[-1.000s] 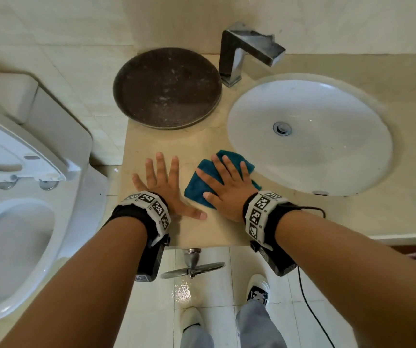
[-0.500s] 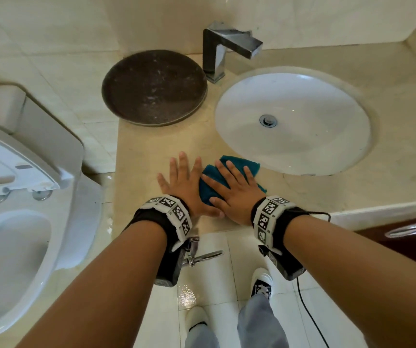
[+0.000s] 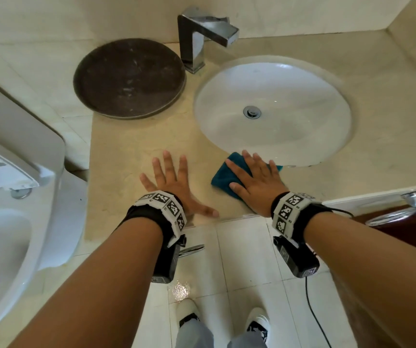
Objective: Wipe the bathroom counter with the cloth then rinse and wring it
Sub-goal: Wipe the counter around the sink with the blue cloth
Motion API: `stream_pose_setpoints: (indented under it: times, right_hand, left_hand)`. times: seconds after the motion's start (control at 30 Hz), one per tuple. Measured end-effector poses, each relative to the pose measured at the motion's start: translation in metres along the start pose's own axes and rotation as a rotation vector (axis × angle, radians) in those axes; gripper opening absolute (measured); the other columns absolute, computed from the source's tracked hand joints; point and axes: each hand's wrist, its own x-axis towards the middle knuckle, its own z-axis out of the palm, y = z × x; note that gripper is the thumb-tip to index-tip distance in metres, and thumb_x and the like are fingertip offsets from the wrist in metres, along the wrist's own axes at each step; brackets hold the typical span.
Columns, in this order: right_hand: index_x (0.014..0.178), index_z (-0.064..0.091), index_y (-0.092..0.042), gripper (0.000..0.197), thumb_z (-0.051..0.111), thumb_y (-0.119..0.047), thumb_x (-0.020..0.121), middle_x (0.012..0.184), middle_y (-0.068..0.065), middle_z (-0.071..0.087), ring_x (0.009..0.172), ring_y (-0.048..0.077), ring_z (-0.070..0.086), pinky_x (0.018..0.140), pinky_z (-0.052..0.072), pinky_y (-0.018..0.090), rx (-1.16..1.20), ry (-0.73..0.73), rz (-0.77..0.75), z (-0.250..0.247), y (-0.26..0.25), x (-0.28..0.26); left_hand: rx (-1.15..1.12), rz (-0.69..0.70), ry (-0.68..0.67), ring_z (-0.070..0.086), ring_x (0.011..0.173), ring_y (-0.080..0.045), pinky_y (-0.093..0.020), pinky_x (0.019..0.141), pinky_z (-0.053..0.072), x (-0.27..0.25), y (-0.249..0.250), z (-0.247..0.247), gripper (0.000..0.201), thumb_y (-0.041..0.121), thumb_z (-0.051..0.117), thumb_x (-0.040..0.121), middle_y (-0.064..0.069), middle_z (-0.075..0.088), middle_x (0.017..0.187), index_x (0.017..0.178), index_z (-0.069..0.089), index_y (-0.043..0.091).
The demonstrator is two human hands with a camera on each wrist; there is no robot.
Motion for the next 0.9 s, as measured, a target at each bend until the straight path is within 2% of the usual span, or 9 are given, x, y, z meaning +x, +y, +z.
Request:
stream_pose_setpoints:
  times: [0.13, 0.3, 0.4, 0.5, 0.6, 0.67, 0.77, 0.9]
  right_hand:
    - [0.143, -0.015, -0.044, 0.056, 0.013, -0.053, 0.096, 0.157, -0.002, -0.015, 0.145, 0.023, -0.008, 0.116, -0.007, 0.049, 0.037, 0.008, 0.11, 0.0, 0.034, -0.008]
    - [0.144, -0.021, -0.037, 0.058, 0.011, -0.05, 0.097, 0.155, 0.005, -0.024, 0.143, 0.029, -0.019, 0.114, -0.011, 0.055, 0.049, -0.004, 0.214, 0.002, 0.015, -0.011]
    - [0.143, -0.022, -0.037, 0.06, 0.013, -0.051, 0.097, 0.151, 0.005, -0.033, 0.14, 0.03, -0.027, 0.111, -0.016, 0.057, 0.027, -0.011, 0.085, 0.008, -0.012, -0.009]
    - [0.144, -0.019, -0.04, 0.059, 0.015, -0.051, 0.097, 0.151, 0.002, -0.035, 0.139, 0.027, -0.031, 0.11, -0.02, 0.055, -0.006, 0.014, -0.058, 0.014, -0.026, -0.009]
    - [0.144, -0.015, -0.042, 0.057, 0.015, -0.051, 0.097, 0.152, -0.001, -0.031, 0.14, 0.024, -0.029, 0.111, -0.02, 0.052, -0.047, 0.025, -0.149, 0.015, -0.017, -0.011]
    - [0.144, -0.013, -0.043, 0.058, 0.007, -0.056, 0.092, 0.154, -0.003, -0.028, 0.141, 0.022, -0.026, 0.114, -0.017, 0.049, -0.066, 0.035, -0.193, 0.017, -0.005, -0.013]
    - [0.143, -0.016, -0.045, 0.066, -0.009, -0.06, 0.079, 0.153, -0.004, -0.028, 0.141, 0.02, -0.026, 0.115, -0.015, 0.047, -0.067, 0.026, -0.185, 0.019, 0.015, -0.02]
    - [0.143, -0.018, -0.044, 0.063, -0.006, -0.058, 0.082, 0.153, -0.004, -0.028, 0.142, 0.019, -0.023, 0.116, -0.013, 0.045, -0.036, 0.018, -0.062, 0.016, 0.054, -0.034]
  left_hand:
    - [-0.036, -0.032, -0.015, -0.044, 0.128, -0.035, -0.065, 0.105, -0.017, -0.002, 0.008, 0.001, 0.156, 0.085, 0.065, 0.036, -0.009, -0.052, 0.137, 0.135, -0.04, 0.026]
    - [-0.027, -0.041, -0.01, -0.042, 0.129, -0.037, -0.067, 0.105, -0.013, -0.002, 0.008, -0.001, 0.155, 0.085, 0.065, 0.037, -0.01, -0.05, 0.139, 0.136, -0.039, 0.026]
    - [-0.022, -0.059, 0.009, -0.04, 0.131, -0.037, -0.067, 0.106, -0.013, -0.002, 0.01, 0.0, 0.155, 0.086, 0.065, 0.036, -0.009, -0.049, 0.141, 0.137, -0.037, 0.026]
    - [-0.026, -0.063, 0.019, -0.04, 0.131, -0.036, -0.067, 0.106, -0.013, -0.003, 0.011, 0.001, 0.156, 0.087, 0.064, 0.034, -0.008, -0.048, 0.141, 0.137, -0.037, 0.028]
    - [-0.037, -0.064, 0.018, -0.04, 0.131, -0.035, -0.066, 0.106, -0.014, -0.003, 0.012, 0.001, 0.155, 0.086, 0.065, 0.035, -0.007, -0.049, 0.141, 0.137, -0.037, 0.029]
    - [-0.041, -0.063, 0.019, -0.041, 0.131, -0.034, -0.065, 0.106, -0.014, -0.004, 0.012, 0.0, 0.155, 0.085, 0.066, 0.035, -0.006, -0.049, 0.141, 0.137, -0.037, 0.03]
    - [-0.046, -0.068, 0.014, -0.04, 0.132, -0.034, -0.065, 0.107, -0.013, -0.007, 0.013, 0.0, 0.154, 0.083, 0.067, 0.037, -0.007, -0.048, 0.142, 0.138, -0.036, 0.029]
    - [-0.043, -0.032, 0.038, -0.034, 0.135, -0.036, -0.066, 0.108, -0.008, -0.011, 0.025, -0.007, 0.148, 0.069, 0.077, 0.046, -0.013, -0.04, 0.146, 0.142, -0.028, 0.029]
